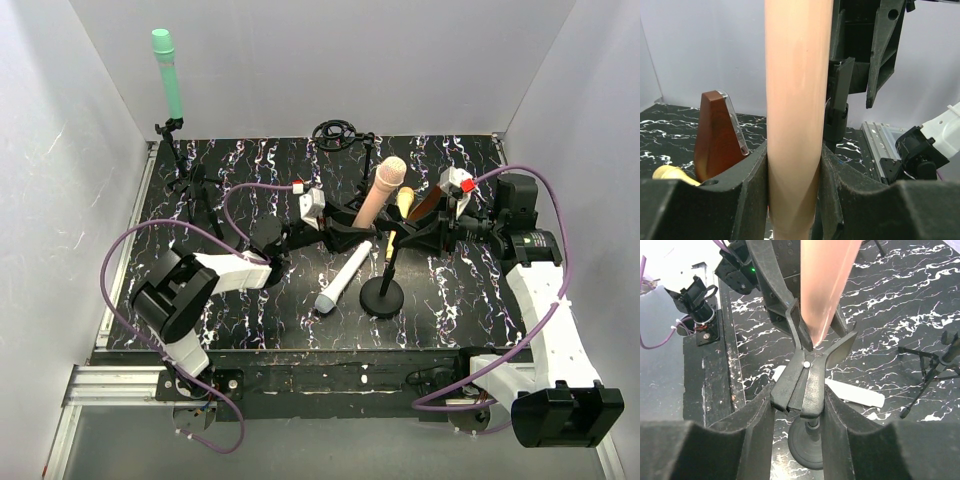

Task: Attach the microphones to the stand

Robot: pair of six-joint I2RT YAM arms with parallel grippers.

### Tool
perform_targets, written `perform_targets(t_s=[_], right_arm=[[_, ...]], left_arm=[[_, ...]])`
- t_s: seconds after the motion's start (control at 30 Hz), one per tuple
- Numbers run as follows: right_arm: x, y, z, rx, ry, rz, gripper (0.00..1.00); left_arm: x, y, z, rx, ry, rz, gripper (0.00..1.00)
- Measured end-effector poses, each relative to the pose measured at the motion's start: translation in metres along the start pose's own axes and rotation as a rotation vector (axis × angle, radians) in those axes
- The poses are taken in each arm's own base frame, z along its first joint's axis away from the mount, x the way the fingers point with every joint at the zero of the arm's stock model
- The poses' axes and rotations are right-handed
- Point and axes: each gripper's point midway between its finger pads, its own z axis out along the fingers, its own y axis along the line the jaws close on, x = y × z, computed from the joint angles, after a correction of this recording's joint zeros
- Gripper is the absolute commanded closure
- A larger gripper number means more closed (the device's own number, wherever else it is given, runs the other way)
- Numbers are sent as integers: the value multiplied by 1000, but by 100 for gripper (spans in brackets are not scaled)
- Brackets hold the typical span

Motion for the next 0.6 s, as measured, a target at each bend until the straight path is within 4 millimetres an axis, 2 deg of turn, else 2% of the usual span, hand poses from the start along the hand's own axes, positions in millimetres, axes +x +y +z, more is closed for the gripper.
perform_targets(t_s=[0.33,0.6], right_arm=[[0,1,1,-17,-29,36,84],[-2,-3,1,-7,-43,50,85]], left_arm=[[37,-5,5,19,49,-88,100],[43,-20,23,61,43,-127,100]])
